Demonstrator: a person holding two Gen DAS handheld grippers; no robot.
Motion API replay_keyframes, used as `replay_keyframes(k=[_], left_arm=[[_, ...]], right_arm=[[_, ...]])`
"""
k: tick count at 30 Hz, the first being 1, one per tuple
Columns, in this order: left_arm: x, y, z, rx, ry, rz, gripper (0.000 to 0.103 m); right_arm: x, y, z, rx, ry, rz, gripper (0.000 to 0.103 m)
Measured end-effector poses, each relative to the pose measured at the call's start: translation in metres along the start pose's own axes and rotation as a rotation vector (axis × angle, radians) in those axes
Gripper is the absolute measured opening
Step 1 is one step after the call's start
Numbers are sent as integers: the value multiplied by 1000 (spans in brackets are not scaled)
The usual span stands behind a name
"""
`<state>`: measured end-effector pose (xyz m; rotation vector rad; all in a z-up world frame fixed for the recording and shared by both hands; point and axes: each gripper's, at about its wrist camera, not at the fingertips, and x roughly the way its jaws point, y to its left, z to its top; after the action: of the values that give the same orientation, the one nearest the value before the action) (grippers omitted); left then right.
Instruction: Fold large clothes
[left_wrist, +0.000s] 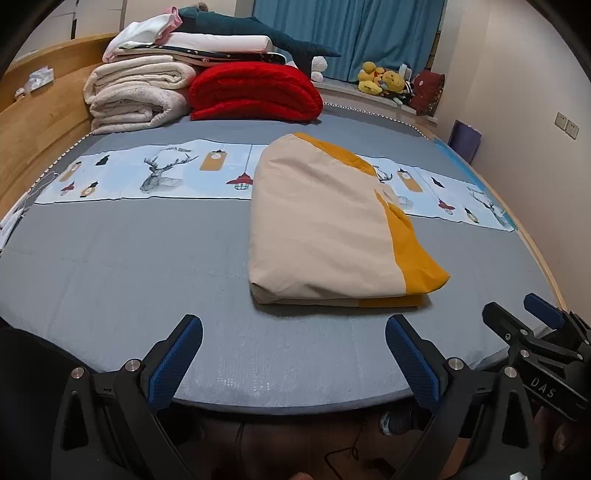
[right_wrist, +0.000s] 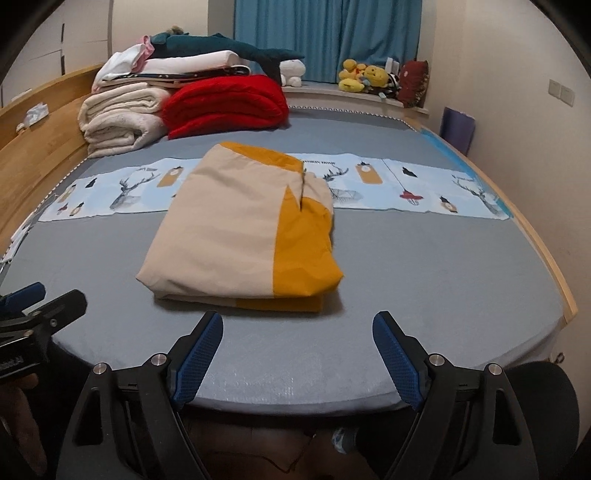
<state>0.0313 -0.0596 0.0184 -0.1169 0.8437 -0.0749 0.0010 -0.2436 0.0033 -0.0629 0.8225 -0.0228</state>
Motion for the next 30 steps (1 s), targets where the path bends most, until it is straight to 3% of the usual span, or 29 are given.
replay_keyframes(k=[11,30], left_arm=[[17,-14,1,3,7,15,98],[26,-18,2,0,25,6,98]], right_arm=[[13,12,7,-12,-6,50,84],[16,11,9,1,-7,52,84]])
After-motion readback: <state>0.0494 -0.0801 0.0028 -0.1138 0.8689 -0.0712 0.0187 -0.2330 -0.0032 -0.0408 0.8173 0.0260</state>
